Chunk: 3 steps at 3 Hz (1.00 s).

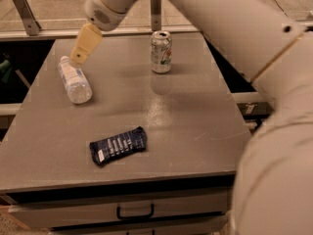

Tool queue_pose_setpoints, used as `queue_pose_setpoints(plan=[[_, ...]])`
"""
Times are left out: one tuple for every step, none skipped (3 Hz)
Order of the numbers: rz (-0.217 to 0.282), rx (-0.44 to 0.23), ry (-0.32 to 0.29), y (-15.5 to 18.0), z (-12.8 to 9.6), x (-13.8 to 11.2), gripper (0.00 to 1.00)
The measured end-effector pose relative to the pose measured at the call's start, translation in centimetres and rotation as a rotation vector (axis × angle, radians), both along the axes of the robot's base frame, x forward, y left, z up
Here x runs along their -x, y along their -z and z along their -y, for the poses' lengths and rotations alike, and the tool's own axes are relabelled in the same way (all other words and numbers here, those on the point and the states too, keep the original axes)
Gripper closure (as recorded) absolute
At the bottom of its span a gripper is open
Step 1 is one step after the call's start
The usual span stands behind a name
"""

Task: Pick blue plastic bottle

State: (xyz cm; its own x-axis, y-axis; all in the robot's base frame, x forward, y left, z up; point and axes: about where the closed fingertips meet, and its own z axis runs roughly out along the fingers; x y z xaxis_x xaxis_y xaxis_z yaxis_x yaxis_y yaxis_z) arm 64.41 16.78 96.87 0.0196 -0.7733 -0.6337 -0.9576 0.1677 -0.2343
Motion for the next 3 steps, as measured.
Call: queue_pose_setpoints(plan=[[-0.066,-0.046,0.051,1.6,-4.5,-0.9,0.0],[-0.132,-0.041,0.158,4.2,-7.6,-1.5,0.0],[-0.188,0.007,0.266,7.3,-9.4,-1.9,0.0]])
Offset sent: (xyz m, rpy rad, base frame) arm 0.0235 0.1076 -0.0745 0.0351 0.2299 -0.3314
